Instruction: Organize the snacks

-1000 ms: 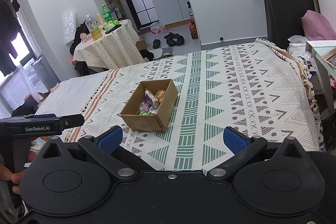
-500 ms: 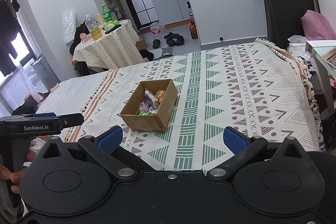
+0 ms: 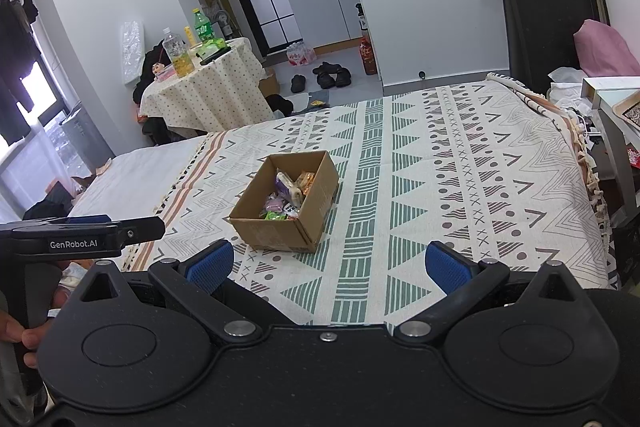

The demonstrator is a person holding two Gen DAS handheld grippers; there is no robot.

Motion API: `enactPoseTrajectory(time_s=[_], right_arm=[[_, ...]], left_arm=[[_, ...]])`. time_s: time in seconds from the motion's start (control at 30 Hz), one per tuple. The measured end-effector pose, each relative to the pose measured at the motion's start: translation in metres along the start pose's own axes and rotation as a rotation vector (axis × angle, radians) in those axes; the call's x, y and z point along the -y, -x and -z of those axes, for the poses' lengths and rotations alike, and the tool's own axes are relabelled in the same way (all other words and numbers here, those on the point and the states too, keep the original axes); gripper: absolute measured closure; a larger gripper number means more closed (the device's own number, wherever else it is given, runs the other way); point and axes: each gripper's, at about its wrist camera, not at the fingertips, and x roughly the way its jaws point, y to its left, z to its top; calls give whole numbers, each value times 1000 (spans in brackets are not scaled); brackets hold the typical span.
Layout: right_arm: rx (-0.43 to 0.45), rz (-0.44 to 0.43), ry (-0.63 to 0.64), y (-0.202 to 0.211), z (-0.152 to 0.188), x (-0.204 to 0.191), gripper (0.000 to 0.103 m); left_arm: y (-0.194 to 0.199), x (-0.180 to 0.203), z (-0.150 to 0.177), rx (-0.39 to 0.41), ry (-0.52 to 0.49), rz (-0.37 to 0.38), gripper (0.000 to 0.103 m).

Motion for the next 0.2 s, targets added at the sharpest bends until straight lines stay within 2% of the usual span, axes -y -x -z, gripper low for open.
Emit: enactPoseTrajectory(time_s=[0.2], right_arm=[[0, 0, 0, 0, 0, -1, 0]], left_arm=[[-2, 0, -1, -1, -4, 7, 0]])
